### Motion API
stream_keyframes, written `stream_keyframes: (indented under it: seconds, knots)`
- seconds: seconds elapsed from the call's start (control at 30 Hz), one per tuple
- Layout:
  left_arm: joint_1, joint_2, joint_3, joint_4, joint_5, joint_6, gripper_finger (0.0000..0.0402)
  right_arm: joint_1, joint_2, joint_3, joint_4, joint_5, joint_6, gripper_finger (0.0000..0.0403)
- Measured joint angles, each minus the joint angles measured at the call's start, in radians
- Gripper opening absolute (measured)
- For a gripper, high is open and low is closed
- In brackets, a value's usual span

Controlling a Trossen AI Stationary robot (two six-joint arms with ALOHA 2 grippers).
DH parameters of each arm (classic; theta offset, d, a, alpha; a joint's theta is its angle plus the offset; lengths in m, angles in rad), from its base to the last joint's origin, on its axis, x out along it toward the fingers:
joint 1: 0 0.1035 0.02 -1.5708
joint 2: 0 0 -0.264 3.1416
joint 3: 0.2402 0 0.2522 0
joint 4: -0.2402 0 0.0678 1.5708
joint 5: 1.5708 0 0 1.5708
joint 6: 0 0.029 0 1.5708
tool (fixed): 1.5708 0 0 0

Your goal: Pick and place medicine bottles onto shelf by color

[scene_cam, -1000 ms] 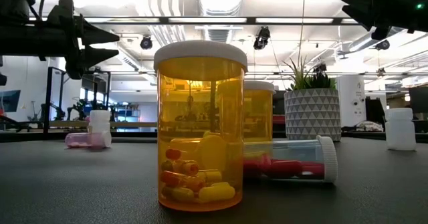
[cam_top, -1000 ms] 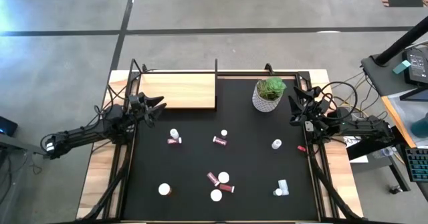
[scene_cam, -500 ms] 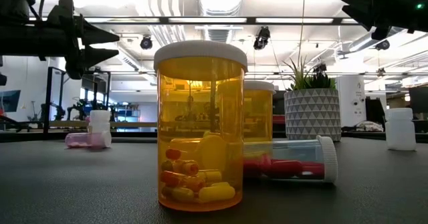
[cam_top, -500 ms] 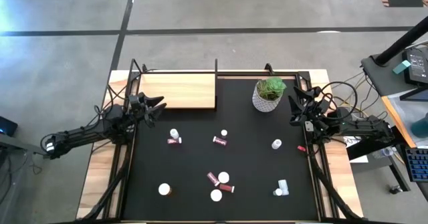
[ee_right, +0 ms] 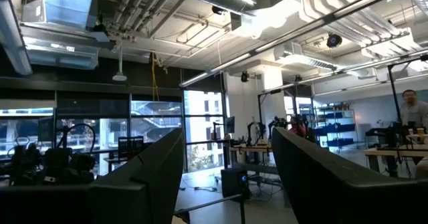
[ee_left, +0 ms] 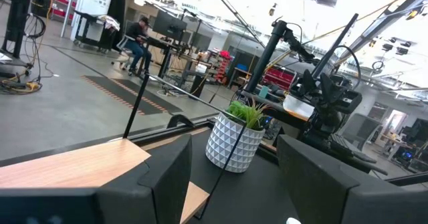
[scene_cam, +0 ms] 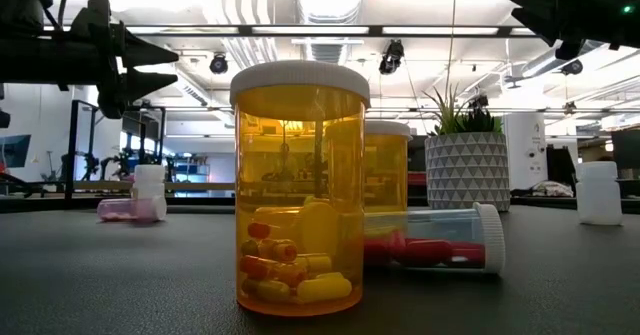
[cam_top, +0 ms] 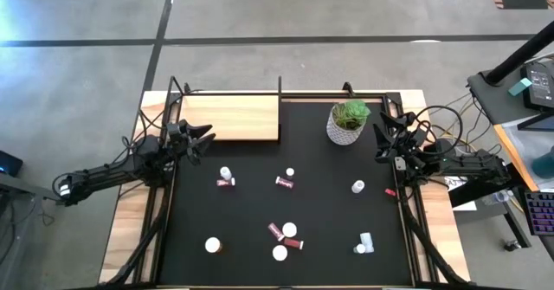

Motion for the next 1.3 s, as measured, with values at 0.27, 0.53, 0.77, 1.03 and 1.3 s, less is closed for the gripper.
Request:
stream_keyframes:
  seconds: [0.27, 0.53, 0.77, 1.03, 1.3]
  knots:
    - [0.0, 0.0, 0.0, 0.0, 0.0, 0.0, 0.0203, 0.0, 0.0, 0.0, 0.0, 0.0, 0.0, 0.0215]
    - [0.0, 0.0, 0.0, 0.0, 0.0, 0.0, 0.0203, 0.0, 0.0, 0.0, 0.0, 0.0, 0.0, 0.0215]
    - [0.0, 0.0, 0.0, 0.01, -0.008, 0.001, 0.0203, 0.0, 0.0, 0.0, 0.0, 0.0, 0.0, 0.0215]
    - [0.0, 0.0, 0.0, 0.083, -0.047, 0.053, 0.0203, 0.0, 0.0, 0.0, 0.0, 0.0, 0.0, 0.0215]
    - [0.0, 0.009, 0.029, 0.153, -0.047, 0.184, 0.0203, 0.0, 0.0, 0.0, 0.0, 0.0, 0.0, 0.0215]
